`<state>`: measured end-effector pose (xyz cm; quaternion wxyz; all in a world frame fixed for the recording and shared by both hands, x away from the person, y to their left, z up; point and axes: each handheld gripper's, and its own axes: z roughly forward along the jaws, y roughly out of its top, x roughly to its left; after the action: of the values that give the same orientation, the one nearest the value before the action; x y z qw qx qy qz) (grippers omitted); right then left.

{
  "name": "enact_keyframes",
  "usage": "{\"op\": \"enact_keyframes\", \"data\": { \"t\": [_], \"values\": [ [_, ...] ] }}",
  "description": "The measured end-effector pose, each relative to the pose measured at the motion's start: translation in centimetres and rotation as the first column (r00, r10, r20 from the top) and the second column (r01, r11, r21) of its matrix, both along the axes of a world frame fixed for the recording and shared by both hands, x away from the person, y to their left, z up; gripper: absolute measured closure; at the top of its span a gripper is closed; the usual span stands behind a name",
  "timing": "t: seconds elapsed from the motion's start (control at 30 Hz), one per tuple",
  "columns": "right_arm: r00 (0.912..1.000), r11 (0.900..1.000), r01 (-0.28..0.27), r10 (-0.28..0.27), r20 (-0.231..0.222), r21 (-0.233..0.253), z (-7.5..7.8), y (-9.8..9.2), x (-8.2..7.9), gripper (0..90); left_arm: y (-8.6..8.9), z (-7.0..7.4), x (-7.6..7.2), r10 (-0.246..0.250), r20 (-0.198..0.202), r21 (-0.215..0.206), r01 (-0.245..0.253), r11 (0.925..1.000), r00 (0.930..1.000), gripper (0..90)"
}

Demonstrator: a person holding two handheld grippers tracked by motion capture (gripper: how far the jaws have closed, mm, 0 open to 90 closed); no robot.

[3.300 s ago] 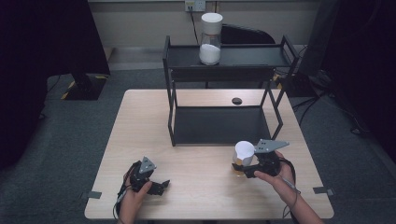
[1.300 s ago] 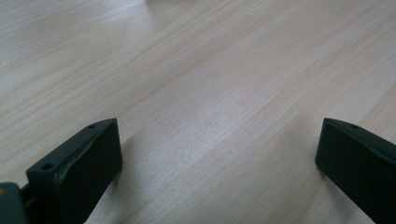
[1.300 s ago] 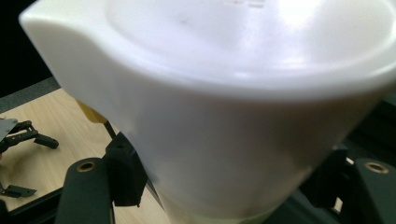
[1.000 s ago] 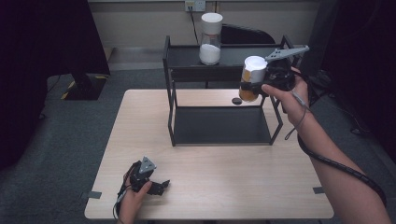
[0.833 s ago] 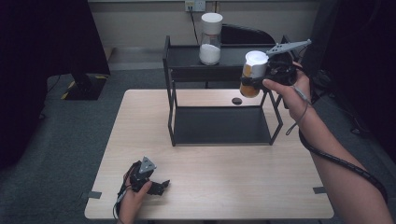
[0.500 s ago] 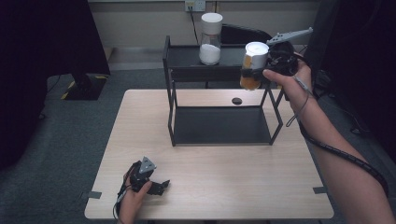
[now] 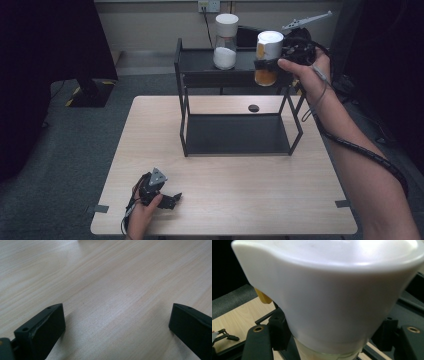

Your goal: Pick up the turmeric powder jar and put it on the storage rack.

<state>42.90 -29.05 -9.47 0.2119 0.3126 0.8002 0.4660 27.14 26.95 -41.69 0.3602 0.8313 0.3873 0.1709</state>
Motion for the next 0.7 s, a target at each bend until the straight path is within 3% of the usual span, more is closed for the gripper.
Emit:
{"op": "enact_keyframes", "data": {
  "t": [0.27, 0.7],
  "values": [
    [0.9998, 1.000, 0.005, -0.005, 0.017, -0.006, 1.4, 0.9, 0.6, 30.4, 0.0, 0.0, 0.0, -0.001, 0.000, 0.001, 0.001, 1.0000, 1.0000, 0.0],
    [0.9989, 0.999, 0.041, -0.041, 0.024, 0.003, 1.7, 1.9, 2.8, 30.4, 0.0, 0.0, 0.0, -0.001, 0.000, 0.000, 0.001, 1.0000, 1.0000, 0.0]
  ]
}}
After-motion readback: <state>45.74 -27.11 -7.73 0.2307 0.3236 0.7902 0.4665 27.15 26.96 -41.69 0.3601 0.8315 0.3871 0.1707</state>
